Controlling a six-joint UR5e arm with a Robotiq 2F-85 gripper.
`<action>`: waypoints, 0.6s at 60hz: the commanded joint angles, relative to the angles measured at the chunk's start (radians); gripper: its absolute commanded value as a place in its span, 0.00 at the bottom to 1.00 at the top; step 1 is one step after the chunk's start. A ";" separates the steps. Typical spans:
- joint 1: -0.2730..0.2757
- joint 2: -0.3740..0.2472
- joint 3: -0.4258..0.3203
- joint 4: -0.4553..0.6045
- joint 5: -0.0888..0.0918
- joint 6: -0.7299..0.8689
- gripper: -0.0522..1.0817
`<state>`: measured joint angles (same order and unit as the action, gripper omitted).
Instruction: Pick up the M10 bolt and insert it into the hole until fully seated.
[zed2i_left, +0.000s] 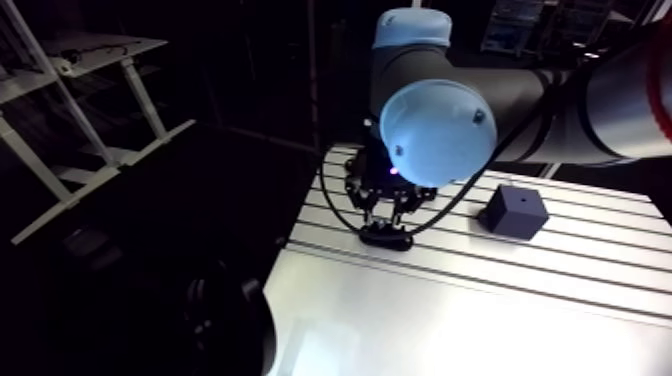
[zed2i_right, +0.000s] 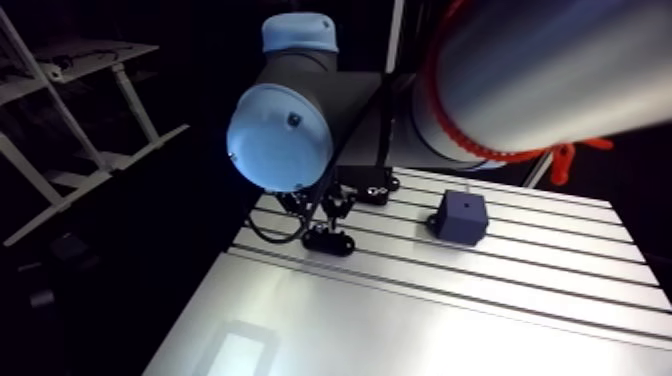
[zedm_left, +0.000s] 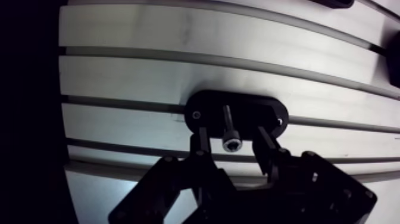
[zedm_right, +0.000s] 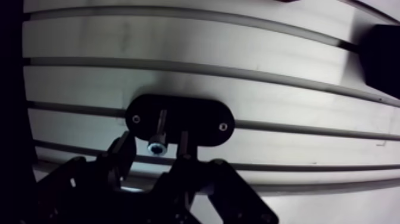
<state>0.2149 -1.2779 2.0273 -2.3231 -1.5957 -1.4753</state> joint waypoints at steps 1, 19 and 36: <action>0.000 0.001 0.000 0.000 -0.006 -0.001 0.52; 0.001 0.003 0.000 0.000 -0.005 -0.001 0.53; 0.001 0.004 0.000 -0.002 -0.005 0.000 0.58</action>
<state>0.2162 -1.2756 2.0273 -2.3233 -1.6008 -1.4754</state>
